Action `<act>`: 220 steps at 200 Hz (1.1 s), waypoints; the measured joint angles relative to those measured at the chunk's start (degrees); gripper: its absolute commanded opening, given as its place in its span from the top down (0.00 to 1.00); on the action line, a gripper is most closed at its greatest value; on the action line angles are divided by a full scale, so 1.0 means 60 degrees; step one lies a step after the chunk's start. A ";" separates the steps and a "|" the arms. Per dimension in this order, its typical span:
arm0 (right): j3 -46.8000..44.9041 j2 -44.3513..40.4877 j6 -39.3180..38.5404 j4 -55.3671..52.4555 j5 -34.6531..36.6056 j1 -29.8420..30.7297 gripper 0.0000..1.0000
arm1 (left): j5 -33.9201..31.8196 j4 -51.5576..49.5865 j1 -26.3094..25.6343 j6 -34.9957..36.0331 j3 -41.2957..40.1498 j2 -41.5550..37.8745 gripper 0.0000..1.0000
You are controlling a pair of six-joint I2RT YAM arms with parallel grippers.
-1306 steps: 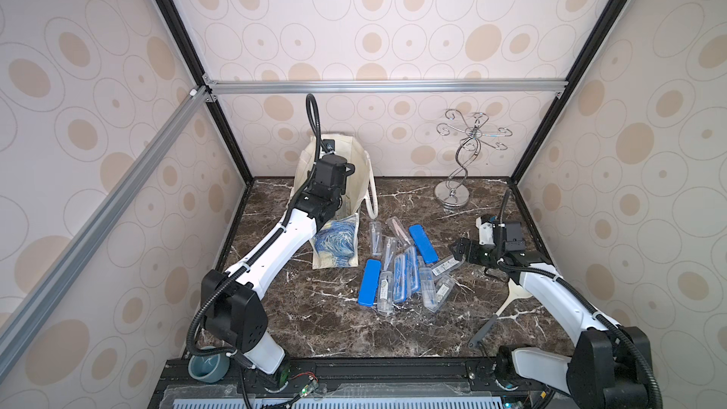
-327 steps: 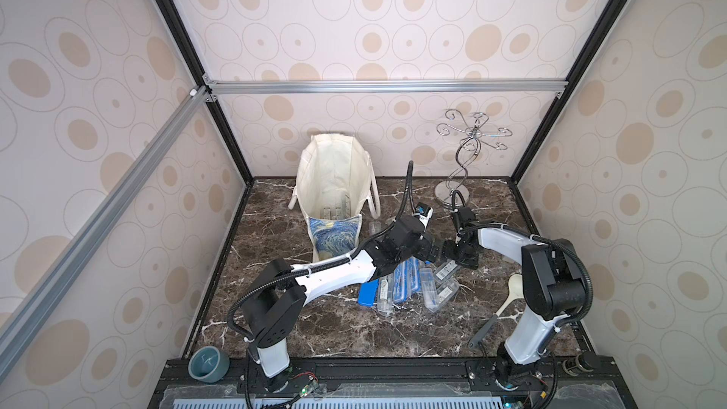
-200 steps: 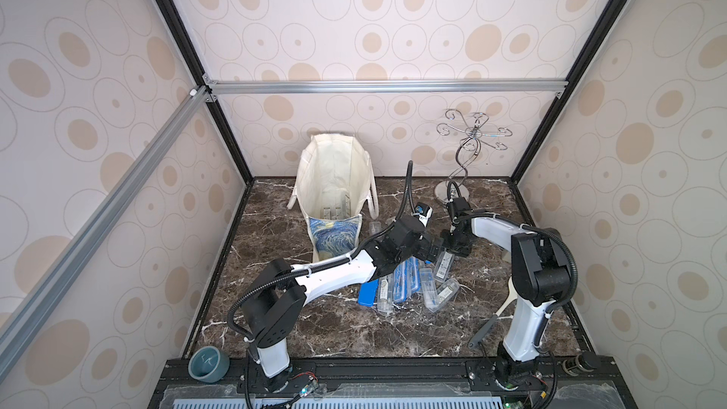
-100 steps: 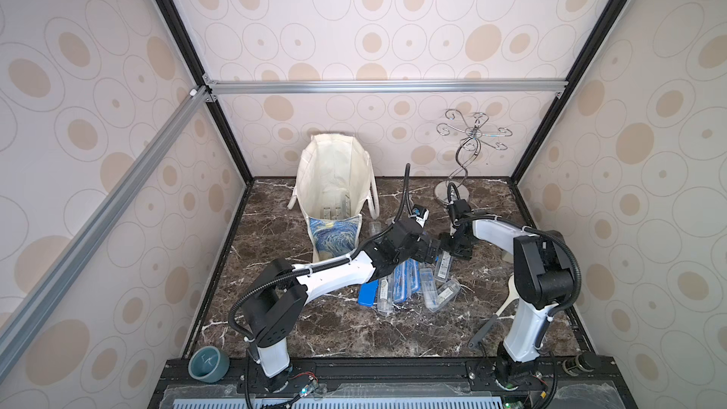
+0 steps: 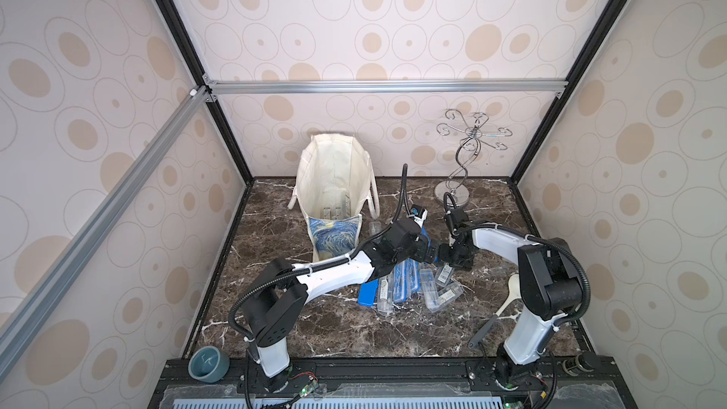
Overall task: Put the compass set into the canvas bag
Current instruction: Pick up the compass set at the center of the board.
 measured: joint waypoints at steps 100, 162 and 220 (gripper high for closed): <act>0.1013 0.0761 0.0164 -0.0051 0.0058 0.0000 0.53 | 0.0004 0.0069 0.0044 -0.0051 -0.0033 0.0000 0.00; 0.1155 0.0623 -0.0069 0.0106 -0.0055 -0.0015 0.54 | 0.0127 0.0379 0.0055 -0.0073 -0.0372 0.0000 0.00; 0.1049 -0.1366 -0.0492 0.0699 -0.0925 -0.0251 0.53 | 0.0922 0.1239 0.0095 -0.0069 -0.0947 -0.0051 0.00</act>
